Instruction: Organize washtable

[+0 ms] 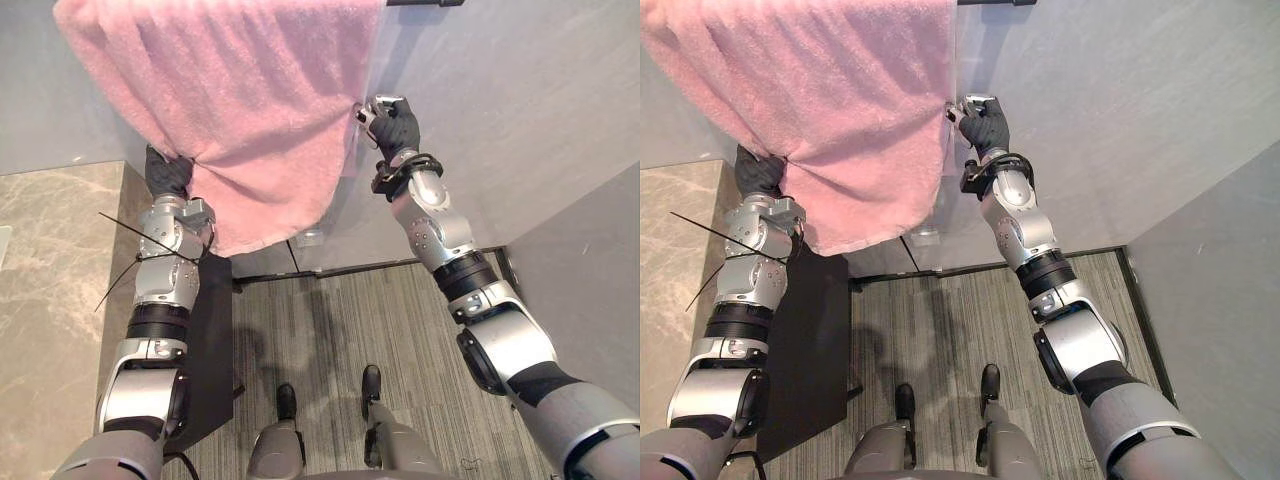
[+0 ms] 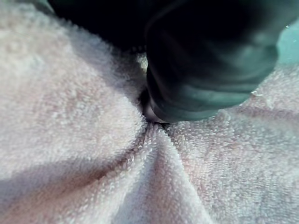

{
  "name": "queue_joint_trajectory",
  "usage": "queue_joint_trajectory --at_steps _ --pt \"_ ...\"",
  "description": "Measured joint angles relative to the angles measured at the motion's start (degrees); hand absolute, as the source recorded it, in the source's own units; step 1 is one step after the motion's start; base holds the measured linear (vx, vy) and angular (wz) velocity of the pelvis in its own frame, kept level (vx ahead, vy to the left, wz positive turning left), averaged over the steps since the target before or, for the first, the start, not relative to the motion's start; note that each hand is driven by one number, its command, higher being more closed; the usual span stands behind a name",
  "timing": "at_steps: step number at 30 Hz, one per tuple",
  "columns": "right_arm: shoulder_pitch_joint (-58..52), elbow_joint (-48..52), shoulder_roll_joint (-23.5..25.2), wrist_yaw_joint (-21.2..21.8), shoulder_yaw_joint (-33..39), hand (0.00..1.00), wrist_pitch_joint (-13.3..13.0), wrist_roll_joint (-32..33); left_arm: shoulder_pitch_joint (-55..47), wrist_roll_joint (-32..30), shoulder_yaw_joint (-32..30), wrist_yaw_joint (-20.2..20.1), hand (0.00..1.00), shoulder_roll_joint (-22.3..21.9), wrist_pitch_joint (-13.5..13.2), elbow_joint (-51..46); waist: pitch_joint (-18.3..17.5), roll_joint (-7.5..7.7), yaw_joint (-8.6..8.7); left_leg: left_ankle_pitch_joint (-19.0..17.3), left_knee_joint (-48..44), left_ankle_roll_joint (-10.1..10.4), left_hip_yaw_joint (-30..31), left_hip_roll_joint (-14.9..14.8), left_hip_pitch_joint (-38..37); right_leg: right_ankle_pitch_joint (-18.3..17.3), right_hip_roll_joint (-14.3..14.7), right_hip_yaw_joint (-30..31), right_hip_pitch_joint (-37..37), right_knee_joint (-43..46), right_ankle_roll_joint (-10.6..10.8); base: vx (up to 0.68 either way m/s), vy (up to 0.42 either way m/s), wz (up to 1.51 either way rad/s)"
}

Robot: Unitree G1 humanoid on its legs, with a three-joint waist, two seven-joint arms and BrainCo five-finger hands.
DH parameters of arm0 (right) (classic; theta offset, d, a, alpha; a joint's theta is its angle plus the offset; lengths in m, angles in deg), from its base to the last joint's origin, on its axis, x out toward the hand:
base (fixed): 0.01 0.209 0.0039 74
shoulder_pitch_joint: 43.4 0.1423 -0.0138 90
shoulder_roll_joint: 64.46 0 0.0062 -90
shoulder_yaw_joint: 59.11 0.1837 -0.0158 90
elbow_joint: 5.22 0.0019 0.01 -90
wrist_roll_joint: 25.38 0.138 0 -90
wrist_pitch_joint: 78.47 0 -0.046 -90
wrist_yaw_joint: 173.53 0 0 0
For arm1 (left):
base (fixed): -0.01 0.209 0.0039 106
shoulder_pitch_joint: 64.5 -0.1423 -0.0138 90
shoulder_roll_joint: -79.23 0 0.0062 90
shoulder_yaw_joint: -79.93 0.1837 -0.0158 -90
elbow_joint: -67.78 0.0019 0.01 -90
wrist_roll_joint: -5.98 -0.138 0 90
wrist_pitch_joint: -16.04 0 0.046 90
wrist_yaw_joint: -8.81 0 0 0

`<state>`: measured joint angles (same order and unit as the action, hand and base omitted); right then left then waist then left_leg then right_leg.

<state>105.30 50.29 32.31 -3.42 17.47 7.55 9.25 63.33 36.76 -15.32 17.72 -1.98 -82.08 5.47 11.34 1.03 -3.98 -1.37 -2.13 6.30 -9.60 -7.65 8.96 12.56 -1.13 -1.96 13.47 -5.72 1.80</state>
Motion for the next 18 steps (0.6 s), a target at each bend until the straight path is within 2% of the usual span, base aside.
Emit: queue_joint_trajectory --at_steps 4,5,18 --pt "1.6 1.5 -0.1 -0.2 0.5 1.0 -0.1 -1.5 0.0 0.0 -0.2 0.0 1.0 0.0 -0.1 0.0 0.7 -0.19 0.05 0.1 0.0 -0.1 -0.1 0.0 -0.1 0.0 0.0 0.2 0.0 0.0 0.0 0.0 0.0 0.0" --pt "1.6 2.0 -0.2 -0.2 0.6 0.0 -0.2 -1.5 0.0 0.0 -0.3 0.0 1.0 0.0 -0.1 0.0 0.8 -0.18 0.08 0.1 0.0 -0.1 -0.1 0.0 -0.1 0.0 0.0 0.2 0.0 0.0 0.0 0.0 0.0 0.0" --pt "1.6 2.0 -1.9 0.0 2.1 0.0 -0.2 -1.4 1.7 0.0 -0.3 0.0 1.0 0.0 0.0 0.0 0.8 -0.16 0.14 0.1 0.2 -0.1 -0.8 0.1 -0.7 0.0 0.0 0.4 -0.2 0.0 -0.1 0.0 0.0 -0.02"
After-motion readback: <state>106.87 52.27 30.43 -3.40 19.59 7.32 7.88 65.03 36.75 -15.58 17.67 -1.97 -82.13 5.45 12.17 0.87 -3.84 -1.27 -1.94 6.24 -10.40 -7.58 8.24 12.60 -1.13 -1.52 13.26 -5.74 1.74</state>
